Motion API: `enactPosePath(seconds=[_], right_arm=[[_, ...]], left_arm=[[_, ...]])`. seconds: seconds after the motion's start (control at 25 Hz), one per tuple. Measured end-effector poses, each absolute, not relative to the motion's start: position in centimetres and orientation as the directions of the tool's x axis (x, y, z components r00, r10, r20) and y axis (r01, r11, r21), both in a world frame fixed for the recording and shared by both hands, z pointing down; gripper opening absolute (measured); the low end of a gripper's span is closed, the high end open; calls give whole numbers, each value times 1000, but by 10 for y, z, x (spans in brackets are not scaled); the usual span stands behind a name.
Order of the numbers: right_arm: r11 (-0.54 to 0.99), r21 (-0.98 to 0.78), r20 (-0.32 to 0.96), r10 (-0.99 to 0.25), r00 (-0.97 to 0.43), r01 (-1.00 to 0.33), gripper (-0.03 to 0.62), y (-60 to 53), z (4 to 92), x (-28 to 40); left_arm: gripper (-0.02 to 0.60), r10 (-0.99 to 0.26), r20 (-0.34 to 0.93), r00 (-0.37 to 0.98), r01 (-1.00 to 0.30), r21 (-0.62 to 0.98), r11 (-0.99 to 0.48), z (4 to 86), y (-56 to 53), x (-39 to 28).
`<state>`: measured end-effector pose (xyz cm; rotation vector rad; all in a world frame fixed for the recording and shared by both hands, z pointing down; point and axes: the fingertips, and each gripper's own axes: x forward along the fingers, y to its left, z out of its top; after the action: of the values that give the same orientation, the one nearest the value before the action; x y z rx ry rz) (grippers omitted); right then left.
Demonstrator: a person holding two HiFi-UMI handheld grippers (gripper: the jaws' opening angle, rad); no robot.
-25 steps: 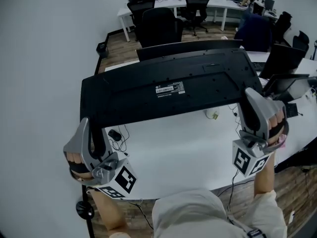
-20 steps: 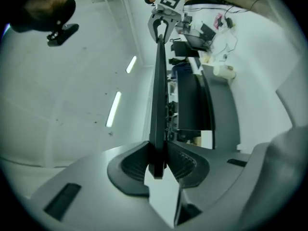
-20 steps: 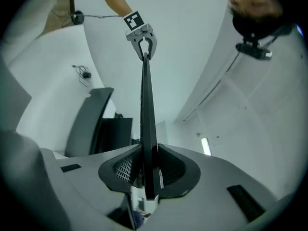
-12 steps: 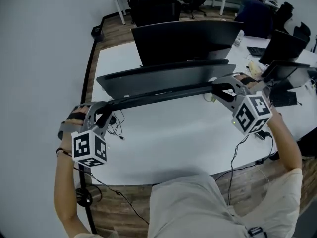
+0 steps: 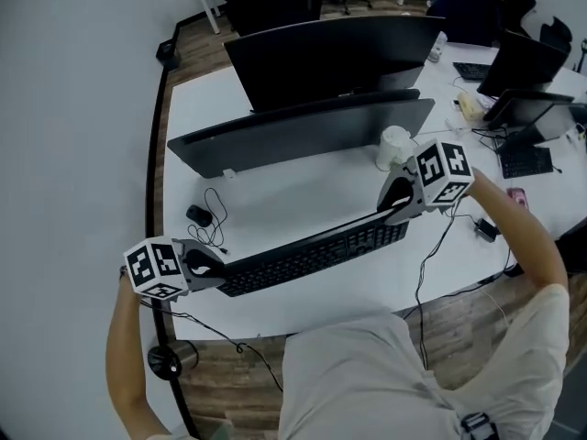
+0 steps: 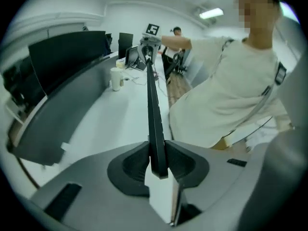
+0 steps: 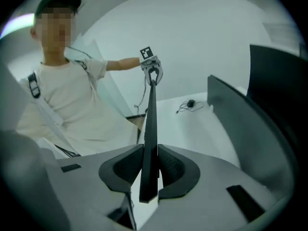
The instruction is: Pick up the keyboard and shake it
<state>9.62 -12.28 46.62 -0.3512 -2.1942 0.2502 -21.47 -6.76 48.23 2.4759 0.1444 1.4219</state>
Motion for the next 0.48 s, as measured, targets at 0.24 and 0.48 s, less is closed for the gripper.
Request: enactPosePath(seconds=[0.24,0.48], right_arm=[[767,-623,518,551,-654,153,120,-93,501,94],[505,-854,260,627,-735,129,120,-55,547,94]], left_arm=[[109,448,577,683,-96,679,-728,530,-22,-212],[110,505,299,809,-51,893,-447,571,34,-207]])
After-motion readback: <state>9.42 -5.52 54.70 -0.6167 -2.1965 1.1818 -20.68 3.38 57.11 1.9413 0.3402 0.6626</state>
